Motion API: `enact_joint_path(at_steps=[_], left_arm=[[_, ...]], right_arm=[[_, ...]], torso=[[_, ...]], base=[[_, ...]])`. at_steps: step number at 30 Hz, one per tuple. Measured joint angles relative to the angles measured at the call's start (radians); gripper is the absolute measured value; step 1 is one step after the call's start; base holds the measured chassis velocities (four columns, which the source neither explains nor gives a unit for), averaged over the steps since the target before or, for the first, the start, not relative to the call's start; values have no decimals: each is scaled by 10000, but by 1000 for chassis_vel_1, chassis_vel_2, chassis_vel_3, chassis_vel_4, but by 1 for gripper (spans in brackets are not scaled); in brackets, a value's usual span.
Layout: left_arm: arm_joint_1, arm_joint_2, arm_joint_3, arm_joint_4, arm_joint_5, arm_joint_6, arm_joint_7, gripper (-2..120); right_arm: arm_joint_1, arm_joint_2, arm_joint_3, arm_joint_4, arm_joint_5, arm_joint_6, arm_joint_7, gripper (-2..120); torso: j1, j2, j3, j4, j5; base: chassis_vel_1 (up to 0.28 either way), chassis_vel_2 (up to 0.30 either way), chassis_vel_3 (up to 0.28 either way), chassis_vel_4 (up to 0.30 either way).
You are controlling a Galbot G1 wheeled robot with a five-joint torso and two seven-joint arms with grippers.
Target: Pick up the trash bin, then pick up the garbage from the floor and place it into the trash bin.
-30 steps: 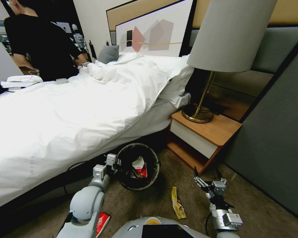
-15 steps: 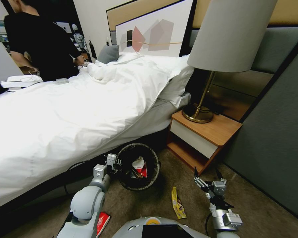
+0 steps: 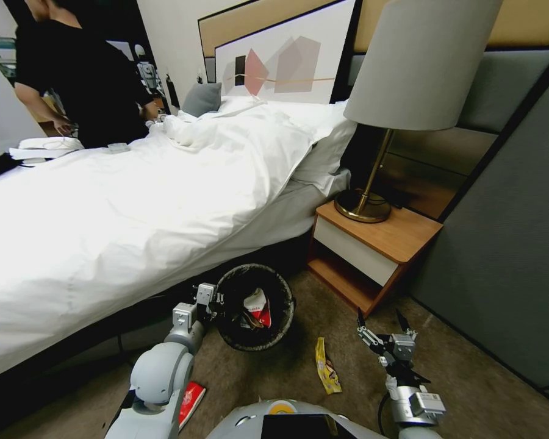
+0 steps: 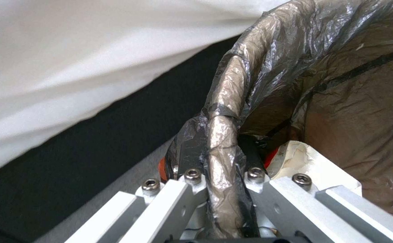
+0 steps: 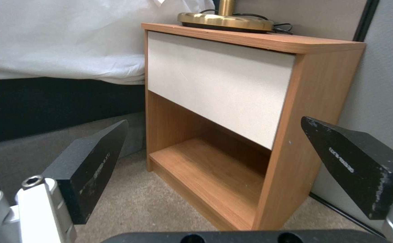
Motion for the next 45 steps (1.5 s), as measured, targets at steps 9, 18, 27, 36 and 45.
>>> enact_joint_path(at_steps=[9, 18, 27, 36, 45], left_arm=[[-26, 1, -11, 38, -1, 0, 2, 1], [-38, -30, -3, 66, -2, 0, 3, 1], [-42, -38, -2, 72, 0, 1, 2, 1], [-32, -52, -38, 70, 3, 10, -7, 1], [365, -17, -675, -292, -169, 12, -64, 1]], right_arm=[[51, -4, -2, -70, 3, -4, 4, 100], [102, -18, -12, -105, 11, -19, 14, 100], [148, -28, -28, -135, 17, -43, 21, 100], [484, -153, -35, -261, 131, -215, 106, 100], [1886, -275, -222, -701, 565, -1946, -838, 100]], torso=[[1, 0, 0, 0, 0], [0, 0, 0, 0, 0], [0, 0, 0, 0, 0], [0, 0, 0, -2, 0], [0, 0, 0, 0, 0]], base=[[55, -66, -65, 61], [74, -68, -71, 76], [61, -68, -73, 68], [26, -30, -28, 32], [0, 0, 0, 0]])
